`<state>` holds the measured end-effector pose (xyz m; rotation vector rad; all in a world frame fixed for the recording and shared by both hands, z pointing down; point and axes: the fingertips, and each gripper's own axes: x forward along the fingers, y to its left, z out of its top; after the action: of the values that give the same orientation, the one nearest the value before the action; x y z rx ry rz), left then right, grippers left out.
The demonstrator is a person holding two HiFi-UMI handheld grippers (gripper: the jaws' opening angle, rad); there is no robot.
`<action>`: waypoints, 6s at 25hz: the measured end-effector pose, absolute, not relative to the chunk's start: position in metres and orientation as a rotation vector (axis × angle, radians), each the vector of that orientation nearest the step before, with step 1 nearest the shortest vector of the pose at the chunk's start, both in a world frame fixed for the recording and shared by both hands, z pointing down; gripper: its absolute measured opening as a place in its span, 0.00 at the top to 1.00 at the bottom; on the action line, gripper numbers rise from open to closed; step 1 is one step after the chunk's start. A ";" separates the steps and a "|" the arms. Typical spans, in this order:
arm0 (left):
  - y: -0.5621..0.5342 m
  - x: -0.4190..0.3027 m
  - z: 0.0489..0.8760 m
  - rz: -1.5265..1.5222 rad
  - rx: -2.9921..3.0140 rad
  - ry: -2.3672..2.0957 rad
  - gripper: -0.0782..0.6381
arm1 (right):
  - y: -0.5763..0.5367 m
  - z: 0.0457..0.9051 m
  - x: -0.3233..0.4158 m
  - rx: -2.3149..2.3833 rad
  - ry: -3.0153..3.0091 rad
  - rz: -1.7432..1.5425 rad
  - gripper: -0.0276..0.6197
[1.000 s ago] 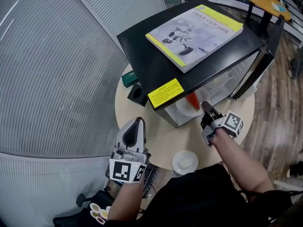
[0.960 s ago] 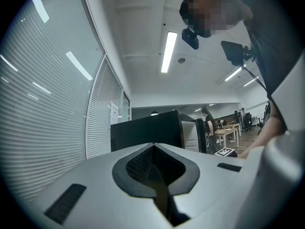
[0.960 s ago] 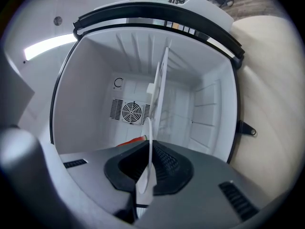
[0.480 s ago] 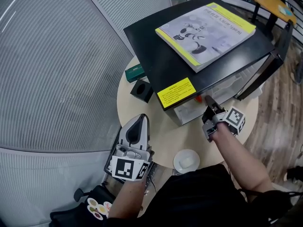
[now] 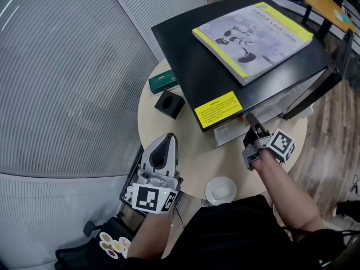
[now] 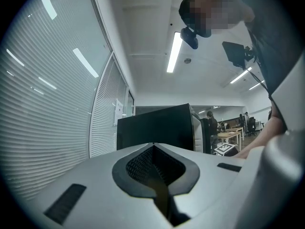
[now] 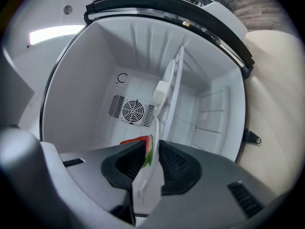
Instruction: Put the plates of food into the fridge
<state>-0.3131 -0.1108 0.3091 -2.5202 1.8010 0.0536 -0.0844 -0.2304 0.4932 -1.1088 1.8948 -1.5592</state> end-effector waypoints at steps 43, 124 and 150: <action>-0.096 -0.316 0.300 0.036 -2.512 1.776 0.89 | -0.230 0.488 -0.106 -1.223 2.085 -1.593 0.83; 0.065 -0.288 0.377 -0.249 -2.765 1.461 0.89 | 0.141 0.737 -0.126 -1.367 1.679 -2.012 0.59; 0.039 -0.312 0.404 -0.163 -2.810 1.495 0.89 | 0.147 0.735 -0.130 -1.232 1.582 -2.028 0.92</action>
<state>-0.3125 0.0388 0.4044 -2.8096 1.4949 -0.1631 -0.1304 0.1466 0.7353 -1.2320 1.5821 -2.0278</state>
